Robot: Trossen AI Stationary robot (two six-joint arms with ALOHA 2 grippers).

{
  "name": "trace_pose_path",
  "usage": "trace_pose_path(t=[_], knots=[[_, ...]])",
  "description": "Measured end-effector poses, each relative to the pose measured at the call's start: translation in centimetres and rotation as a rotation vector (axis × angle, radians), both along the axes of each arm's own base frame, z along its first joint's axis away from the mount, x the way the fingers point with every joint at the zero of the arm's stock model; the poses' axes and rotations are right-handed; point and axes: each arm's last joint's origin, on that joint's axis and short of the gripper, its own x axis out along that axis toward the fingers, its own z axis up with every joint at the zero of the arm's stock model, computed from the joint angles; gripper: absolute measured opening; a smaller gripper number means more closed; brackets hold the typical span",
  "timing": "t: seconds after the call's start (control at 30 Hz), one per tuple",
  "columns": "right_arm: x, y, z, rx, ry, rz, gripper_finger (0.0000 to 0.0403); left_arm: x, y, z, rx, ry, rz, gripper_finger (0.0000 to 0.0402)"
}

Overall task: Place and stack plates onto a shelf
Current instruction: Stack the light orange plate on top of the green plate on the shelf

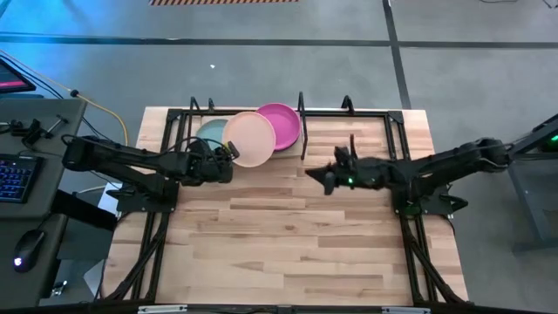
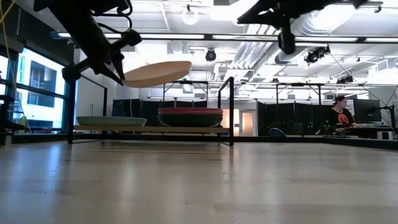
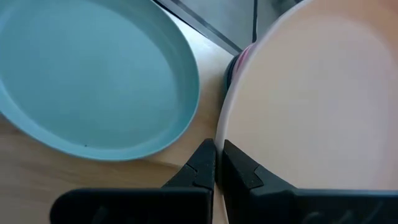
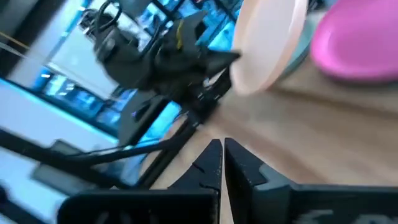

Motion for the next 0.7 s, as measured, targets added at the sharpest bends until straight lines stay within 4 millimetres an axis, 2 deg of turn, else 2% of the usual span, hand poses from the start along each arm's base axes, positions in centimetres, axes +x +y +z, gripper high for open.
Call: trace_pose_path(t=[0.1,0.17,0.5,0.6,0.7], knots=[[1.0,-1.3,1.3,-0.061,0.082,-0.042,0.001,0.0,0.0,0.0,0.003,0.013,-0.01,0.0],[2.1,-2.3,2.0,-0.072,0.124,-0.065,0.0033,0.0,0.0,0.0,0.0,0.014,-0.014,0.0],[9.0,-7.1,1.7,-0.04,0.254,-0.142,0.024,0.6,-0.5,0.4,0.031,0.014,-0.098,0.0],[10.0,-8.3,1.8,-0.018,0.251,-0.122,0.0279,0.4,-0.8,0.7,0.039,0.009,-0.122,0.0],[10.1,-9.1,1.7,-0.009,0.252,-0.127,0.0292,0.1,-0.9,1.2,0.052,0.003,-0.137,0.0]])
